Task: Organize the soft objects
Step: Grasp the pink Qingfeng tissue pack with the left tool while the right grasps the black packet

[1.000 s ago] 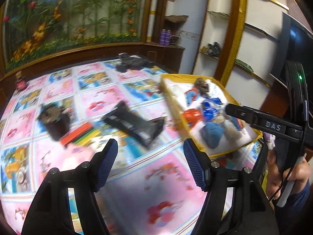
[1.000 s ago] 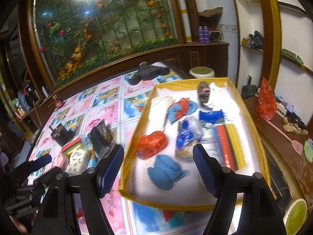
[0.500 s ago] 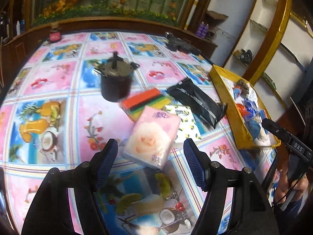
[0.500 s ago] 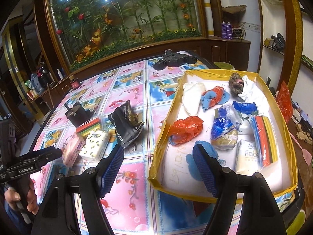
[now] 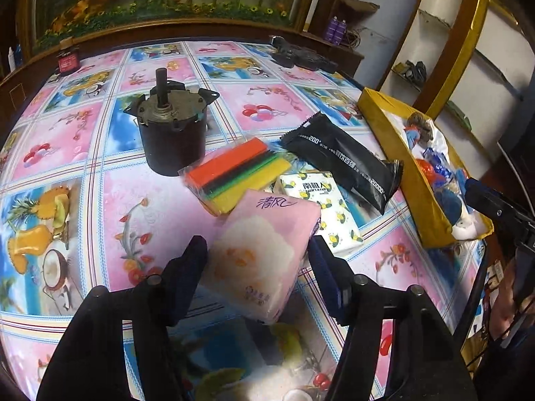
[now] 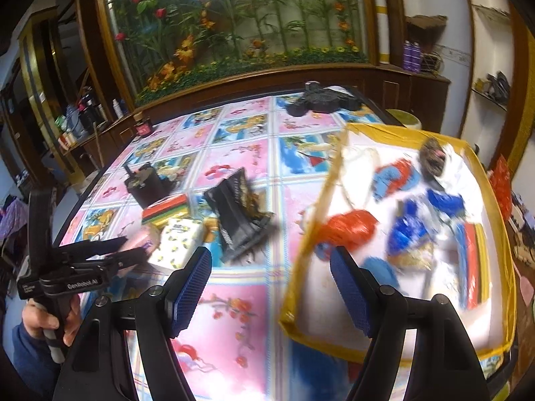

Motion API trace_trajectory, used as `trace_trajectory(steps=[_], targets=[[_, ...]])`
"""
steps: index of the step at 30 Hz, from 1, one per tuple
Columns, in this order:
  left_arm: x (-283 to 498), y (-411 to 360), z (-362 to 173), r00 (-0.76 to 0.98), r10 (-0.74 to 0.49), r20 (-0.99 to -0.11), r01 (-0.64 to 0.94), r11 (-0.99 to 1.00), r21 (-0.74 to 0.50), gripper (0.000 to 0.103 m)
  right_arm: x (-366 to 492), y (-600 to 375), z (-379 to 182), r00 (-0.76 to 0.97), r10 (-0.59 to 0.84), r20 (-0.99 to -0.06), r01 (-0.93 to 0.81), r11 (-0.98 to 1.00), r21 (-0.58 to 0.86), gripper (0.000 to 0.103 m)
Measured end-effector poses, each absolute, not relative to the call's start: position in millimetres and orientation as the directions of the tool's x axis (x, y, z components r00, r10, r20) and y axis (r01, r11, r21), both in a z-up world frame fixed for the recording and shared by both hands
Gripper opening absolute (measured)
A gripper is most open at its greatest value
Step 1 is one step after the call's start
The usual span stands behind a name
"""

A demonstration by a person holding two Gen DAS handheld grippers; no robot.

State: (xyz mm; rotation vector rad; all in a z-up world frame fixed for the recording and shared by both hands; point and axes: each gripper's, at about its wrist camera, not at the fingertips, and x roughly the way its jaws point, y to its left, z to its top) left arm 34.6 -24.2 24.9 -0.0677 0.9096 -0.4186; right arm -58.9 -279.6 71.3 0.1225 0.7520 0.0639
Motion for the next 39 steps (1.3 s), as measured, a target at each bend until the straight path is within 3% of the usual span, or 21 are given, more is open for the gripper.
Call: trace_trajectory(steps=[3,10,13,15,18,20,21,26,31,39], targets=[[30.7,-18.8,30.8,0.566,-0.391,-0.726,0.324,0.915,-0.241,0.047,-31.7,-263.3,72.2,0.702,0.128,-0.7,-0.057,0.991,0.124,0.074],[32.5,-10.9,32.3,0.571,-0.406,-0.713,0.311,0.911,-0.27,0.047,42.4,-229.0,53.5,0.63,0.087,-0.771,-0.079,0.996,0.048,0.075],[34.0,-12.2,30.0,0.559,-0.408,-0.722,0.309,0.91,-0.275,0.051,69.3,-217.9,39.6,0.588,0.069,-0.806,-0.092,0.996,0.018,0.075],[35.8,-11.1,28.5,0.552,-0.401,-0.731,0.299,0.914,-0.275,0.063,81.7,-211.8,31.0,0.57,0.039,-0.821,-0.09,0.996,-0.016,0.075],[39.2,-10.2,21.9,0.524,-0.385,-0.759,0.275,0.92,-0.277,0.07,96.3,-206.6,15.3,0.533,0.012,-0.846,-0.09,0.995,-0.042,0.069],[40.5,-12.7,19.6,0.513,-0.381,-0.77,0.277,0.922,-0.271,0.07,102.8,-204.4,4.3,0.504,-0.011,-0.864,-0.085,0.994,-0.062,0.047],[40.1,-14.5,19.5,0.515,-0.374,-0.771,0.28,0.924,-0.261,0.07,106.2,-203.6,-1.2,0.49,-0.015,-0.871,-0.082,0.995,-0.063,0.045],[38.2,-21.7,14.3,0.525,-0.34,-0.78,0.297,0.932,-0.206,0.068,101.4,-209.5,3.9,0.575,0.02,-0.818,-0.04,0.999,-0.004,0.03],[34.8,-32.7,14.0,0.568,-0.281,-0.773,0.311,0.944,-0.115,0.056,86.0,-217.0,4.9,0.688,0.095,-0.72,-0.033,0.995,0.099,0.03],[31.6,-22.6,36.9,0.698,-0.258,-0.668,0.258,0.961,-0.102,0.056,74.3,-226.9,1.7,0.723,0.156,-0.672,-0.06,0.985,0.164,0.03]])
